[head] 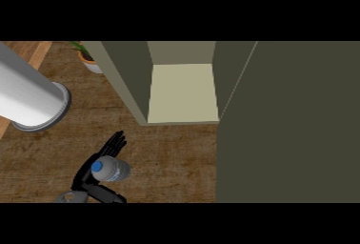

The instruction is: Pick up the bottled water, place it into the cabinet and close the cabinet

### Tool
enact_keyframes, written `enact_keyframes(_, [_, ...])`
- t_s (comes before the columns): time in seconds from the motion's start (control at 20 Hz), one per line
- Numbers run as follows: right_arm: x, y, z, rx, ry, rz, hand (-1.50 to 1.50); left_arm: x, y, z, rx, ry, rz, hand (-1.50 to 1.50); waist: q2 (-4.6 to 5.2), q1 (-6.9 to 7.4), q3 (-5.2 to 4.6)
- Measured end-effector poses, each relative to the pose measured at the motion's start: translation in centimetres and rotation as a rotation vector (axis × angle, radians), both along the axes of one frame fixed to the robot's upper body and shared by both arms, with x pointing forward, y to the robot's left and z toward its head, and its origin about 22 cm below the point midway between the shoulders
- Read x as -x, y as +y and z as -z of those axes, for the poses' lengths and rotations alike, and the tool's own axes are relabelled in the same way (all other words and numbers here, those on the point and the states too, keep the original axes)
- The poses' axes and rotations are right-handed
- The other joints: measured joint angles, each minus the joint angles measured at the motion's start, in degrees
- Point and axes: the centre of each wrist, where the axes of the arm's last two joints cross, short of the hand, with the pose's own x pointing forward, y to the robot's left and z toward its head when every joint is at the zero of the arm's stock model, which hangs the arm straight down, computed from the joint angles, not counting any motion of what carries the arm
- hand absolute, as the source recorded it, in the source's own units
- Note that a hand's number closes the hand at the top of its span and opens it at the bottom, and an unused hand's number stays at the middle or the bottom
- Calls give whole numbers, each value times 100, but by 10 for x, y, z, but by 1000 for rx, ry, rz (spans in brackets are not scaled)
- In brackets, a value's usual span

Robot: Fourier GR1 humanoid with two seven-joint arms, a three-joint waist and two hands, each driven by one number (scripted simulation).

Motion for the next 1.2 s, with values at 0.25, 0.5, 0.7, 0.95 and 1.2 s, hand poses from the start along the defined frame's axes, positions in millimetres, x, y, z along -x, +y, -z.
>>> enact_keyframes(0.25, [0,0,1,3,-4,6,-150,-3,-6,9,44,10,-37,150,6,9,-1])
enact_keyframes(0.5, [4,-3,2,13,-9,6,-150,-7,-10,12,101,37,-52,150,-5,11,14])
enact_keyframes(0.7, [3,-3,2,16,-7,5,-150,-7,-13,14,113,26,-59,150,-8,31,27])
enact_keyframes(0.95, [5,-3,3,17,-9,16,-150,-3,-26,19,172,-41,-302,150,-33,77,39])
enact_keyframes(1.2, [6,-4,4,17,-10,8,-150,0,-35,21,204,-102,-461,150,-41,86,45])
